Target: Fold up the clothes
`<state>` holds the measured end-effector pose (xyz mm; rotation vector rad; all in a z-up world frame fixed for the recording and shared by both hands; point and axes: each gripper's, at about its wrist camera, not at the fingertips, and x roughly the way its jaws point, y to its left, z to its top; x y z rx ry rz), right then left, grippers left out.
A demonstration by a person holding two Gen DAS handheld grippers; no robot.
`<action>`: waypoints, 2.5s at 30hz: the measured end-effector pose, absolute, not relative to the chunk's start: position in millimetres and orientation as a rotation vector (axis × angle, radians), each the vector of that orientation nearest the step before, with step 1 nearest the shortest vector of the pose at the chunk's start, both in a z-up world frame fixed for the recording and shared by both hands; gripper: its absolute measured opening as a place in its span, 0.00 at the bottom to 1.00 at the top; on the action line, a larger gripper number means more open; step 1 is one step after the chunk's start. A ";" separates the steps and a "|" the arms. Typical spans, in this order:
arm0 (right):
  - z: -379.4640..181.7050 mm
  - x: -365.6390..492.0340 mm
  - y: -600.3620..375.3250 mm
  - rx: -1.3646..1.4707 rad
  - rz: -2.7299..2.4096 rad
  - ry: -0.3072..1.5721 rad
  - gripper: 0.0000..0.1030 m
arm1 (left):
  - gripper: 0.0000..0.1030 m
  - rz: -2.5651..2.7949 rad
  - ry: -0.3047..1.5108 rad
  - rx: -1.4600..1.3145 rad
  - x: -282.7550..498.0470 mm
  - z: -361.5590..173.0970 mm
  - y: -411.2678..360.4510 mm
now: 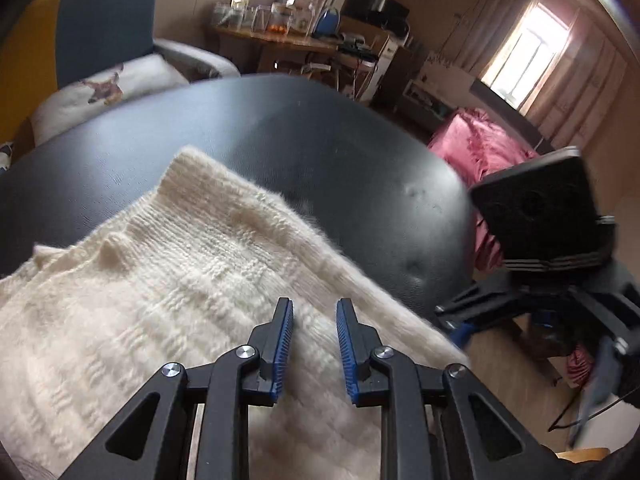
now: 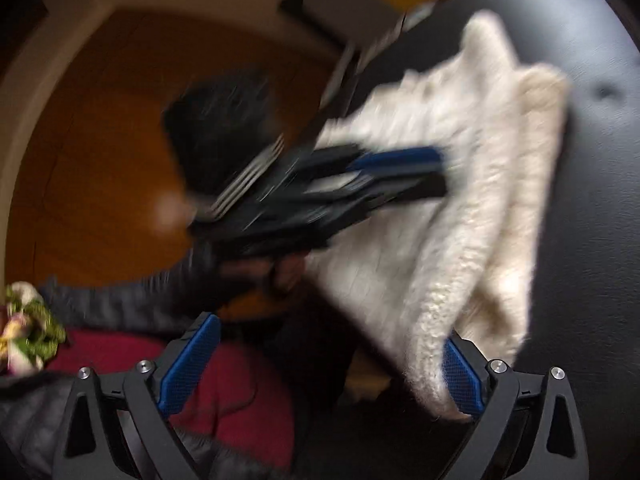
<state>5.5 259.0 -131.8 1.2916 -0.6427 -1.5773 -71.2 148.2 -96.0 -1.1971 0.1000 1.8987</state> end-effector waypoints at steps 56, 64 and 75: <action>-117.7 -108.2 90.2 1.160 -2.366 -0.275 1.00 | 0.34 2.187 -1.036 -1.130 27.7 -135.7 -308.1; -132.4 -109.0 92.1 1.099 -2.386 -0.245 1.00 | 0.34 1.966 -1.127 -1.121 14.0 -174.4 -298.8; -133.3 -107.9 91.1 1.065 -2.394 -0.251 1.00 | 0.04 1.999 -0.850 -1.355 16.3 -184.9 -275.2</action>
